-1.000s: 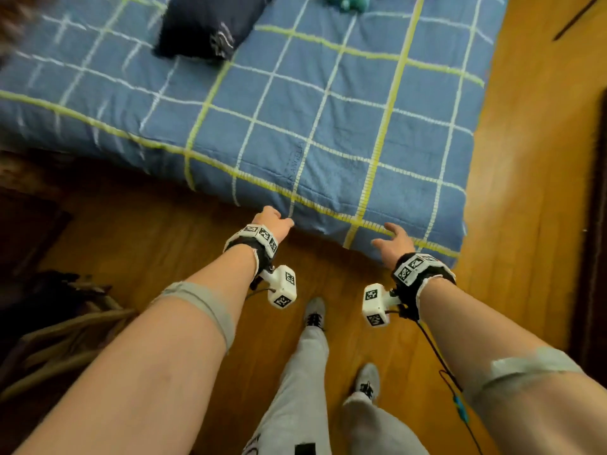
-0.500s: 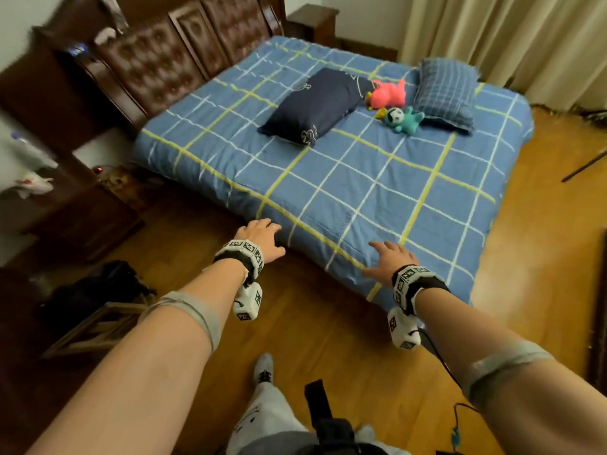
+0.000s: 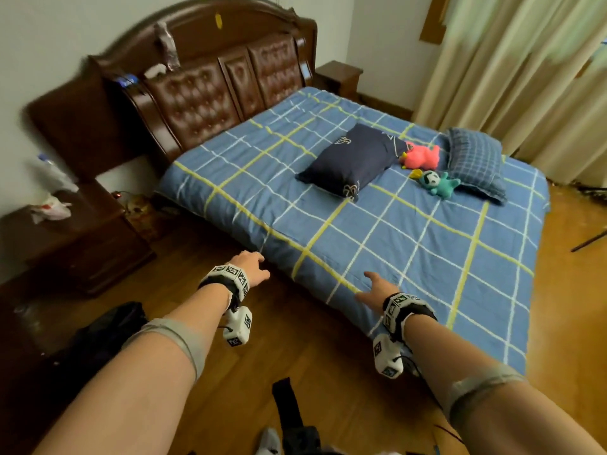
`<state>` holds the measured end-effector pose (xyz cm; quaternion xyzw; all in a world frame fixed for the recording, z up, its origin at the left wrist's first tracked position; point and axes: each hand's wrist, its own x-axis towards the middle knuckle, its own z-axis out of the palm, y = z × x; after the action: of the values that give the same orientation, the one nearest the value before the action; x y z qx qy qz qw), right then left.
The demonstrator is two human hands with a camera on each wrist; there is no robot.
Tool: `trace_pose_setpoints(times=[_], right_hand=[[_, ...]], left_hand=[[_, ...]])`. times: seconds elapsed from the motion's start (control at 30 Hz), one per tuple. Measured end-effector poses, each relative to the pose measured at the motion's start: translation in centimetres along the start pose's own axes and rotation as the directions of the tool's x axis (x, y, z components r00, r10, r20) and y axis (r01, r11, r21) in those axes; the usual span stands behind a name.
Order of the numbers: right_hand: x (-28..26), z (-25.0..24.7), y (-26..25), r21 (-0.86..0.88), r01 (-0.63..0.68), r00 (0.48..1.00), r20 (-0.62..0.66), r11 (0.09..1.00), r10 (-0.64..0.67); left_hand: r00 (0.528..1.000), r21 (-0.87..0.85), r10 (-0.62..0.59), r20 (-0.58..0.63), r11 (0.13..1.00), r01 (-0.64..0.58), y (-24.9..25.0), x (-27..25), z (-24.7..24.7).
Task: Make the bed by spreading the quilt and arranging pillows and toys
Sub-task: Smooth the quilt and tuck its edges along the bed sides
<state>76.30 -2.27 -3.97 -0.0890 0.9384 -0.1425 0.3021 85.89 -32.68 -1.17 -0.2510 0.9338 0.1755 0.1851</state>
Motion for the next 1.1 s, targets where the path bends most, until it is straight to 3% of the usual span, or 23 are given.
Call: trace_pose_setpoints(times=[0.2, 0.37, 0.67, 0.87, 1.1], right_hand=[[5.4, -1.0, -8.8, 0.019, -0.015, 1.000, -0.006, 1.000, 0.015], [11.8, -0.3, -14.0, 0.085, -0.038, 0.999, 0.030, 0.996, 0.036], [30.5, -2.7, -28.7, 0.161, 0.070, 0.990, 0.106, 0.984, -0.088], [40.2, -8.6, -36.3, 0.162, 0.108, 0.987, 0.101, 0.981, -0.125], [51.5, -16.0, -37.3, 0.222, -0.051, 0.998, -0.030, 0.974, 0.059]], left_hand=[[0.999, 0.009, 0.000, -0.033, 1.000, 0.000, -6.0, 6.7, -7.3], [0.999, 0.008, -0.036, 0.005, 0.999, 0.035, -9.8, 13.2, -9.9], [0.993, 0.019, -0.120, 0.001, 0.993, 0.120, -14.1, 29.4, -18.7], [0.992, -0.054, -0.126, 0.003, 0.991, 0.126, -14.7, 40.9, -26.0], [1.000, -0.051, -0.012, 0.004, 0.999, 0.013, -9.9, 57.9, -30.4]])
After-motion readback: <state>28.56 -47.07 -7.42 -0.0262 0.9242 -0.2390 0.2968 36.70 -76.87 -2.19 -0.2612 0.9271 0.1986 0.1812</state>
